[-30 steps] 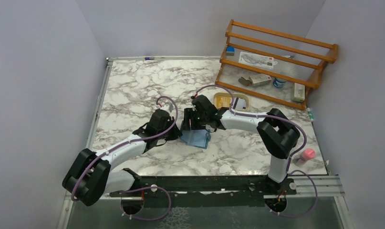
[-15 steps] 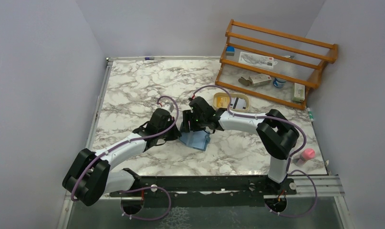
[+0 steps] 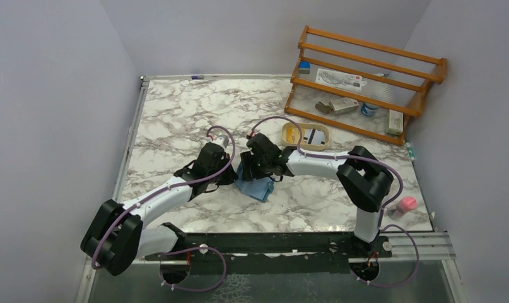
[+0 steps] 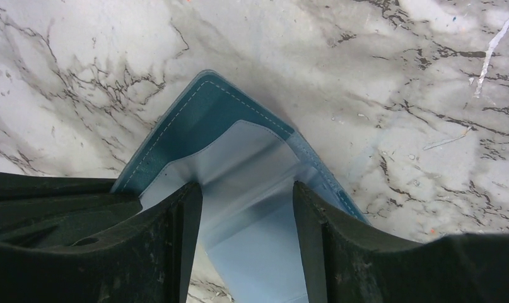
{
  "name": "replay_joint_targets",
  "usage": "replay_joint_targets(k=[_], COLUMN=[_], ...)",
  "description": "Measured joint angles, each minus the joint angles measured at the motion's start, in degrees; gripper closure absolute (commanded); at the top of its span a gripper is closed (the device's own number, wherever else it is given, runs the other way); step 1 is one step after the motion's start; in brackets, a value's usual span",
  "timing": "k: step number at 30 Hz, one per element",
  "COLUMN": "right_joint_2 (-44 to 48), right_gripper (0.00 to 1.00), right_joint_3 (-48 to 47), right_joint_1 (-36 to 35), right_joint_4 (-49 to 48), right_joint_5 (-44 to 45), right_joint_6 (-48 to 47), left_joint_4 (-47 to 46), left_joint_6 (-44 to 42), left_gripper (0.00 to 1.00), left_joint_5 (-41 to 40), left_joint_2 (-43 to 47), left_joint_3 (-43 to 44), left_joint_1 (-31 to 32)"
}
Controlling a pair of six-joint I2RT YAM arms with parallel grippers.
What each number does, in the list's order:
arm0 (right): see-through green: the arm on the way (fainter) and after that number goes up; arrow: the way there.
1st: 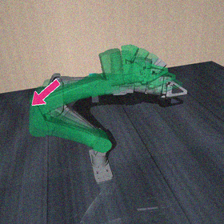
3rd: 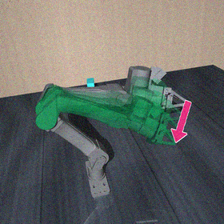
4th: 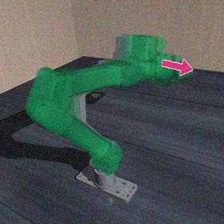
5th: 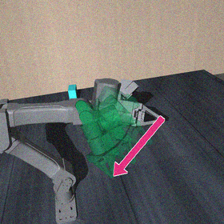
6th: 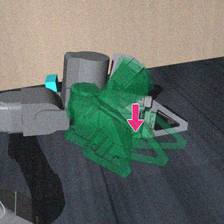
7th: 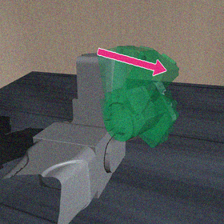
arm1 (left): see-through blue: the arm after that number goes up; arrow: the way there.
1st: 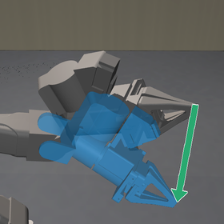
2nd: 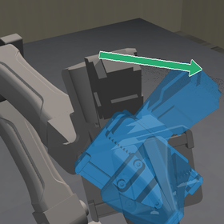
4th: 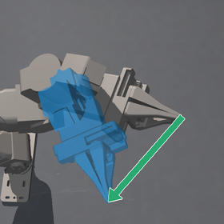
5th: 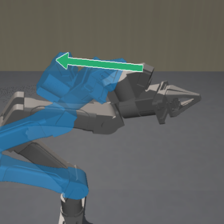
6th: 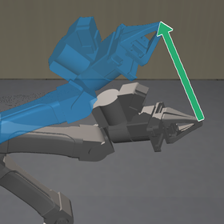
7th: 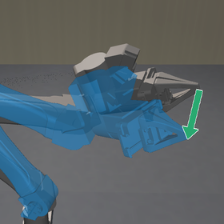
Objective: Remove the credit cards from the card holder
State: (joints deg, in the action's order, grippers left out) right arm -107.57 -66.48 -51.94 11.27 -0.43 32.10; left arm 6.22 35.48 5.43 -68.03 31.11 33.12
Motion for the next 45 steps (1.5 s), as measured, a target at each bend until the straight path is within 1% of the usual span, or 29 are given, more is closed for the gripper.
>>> replay_joint_targets(k=[6, 9, 10, 13, 14, 15, 19, 26, 33, 40, 45], right_joint_2=[0.0, 0.0, 0.1, 1.9, 3.2, 4.8, 9.4, 13.5, 14.6, 14.8, 13.1], right_gripper=[0.40, 0.37, 0.34, 0.13, 0.08, 0.07, 0.06, 0.06, 0.08, 0.09, 0.09], right_joint_3=[-0.9, -1.1, -1.0, 2.2, 4.1, 6.3, 12.8, 17.1, 16.7, 17.0, 14.8], right_joint_1=[-2.2, -3.8, -4.3, -5.0, -5.0, -5.1, -5.2, -5.2, -5.2, -5.2, -5.1], right_joint_4=[2.3, 3.2, 3.2, -0.2, -1.9, -3.8, -8.7, -13.2, -15.8, -22.0, -22.2], right_joint_5=[3.8, 6.8, 7.7, 8.3, 8.1, 7.5, 4.5, 2.9, 2.0, -1.8, -2.3], right_joint_6=[-2.6, -4.4, -5.0, -7.0, -7.6, -8.2, -10.0, -12.3, -15.7, -15.3, -15.1], left_joint_4=[0.0, -0.1, -0.1, -0.2, -0.3, -0.6, -0.8, -0.7, -0.8, -0.1, 0.3], left_joint_6=[0.0, 0.0, 0.0, 0.0, 0.1, 0.2, 0.5, 0.6, 1.2, 1.7, 1.8], left_gripper=[1.00, 1.00, 1.00, 1.00, 1.00, 1.00, 1.00, 1.00, 1.00, 1.00, 1.00], left_joint_5=[-0.4, -0.4, -0.4, -0.4, -0.4, -0.3, 0.5, 0.5, 0.4, -0.2, -0.9], left_joint_2=[0.7, 1.0, 1.1, 1.1, 1.1, 1.1, 1.1, 1.4, 1.4, 1.6, 2.4], left_joint_3=[0.1, 0.3, 0.4, 0.4, 0.4, 0.4, 0.7, 1.3, 1.5, 2.3, 2.4], left_joint_1=[0.0, 0.0, 0.0, 0.0, 0.0, 0.0, 0.5, 0.5, 0.3, 0.3, 0.3])
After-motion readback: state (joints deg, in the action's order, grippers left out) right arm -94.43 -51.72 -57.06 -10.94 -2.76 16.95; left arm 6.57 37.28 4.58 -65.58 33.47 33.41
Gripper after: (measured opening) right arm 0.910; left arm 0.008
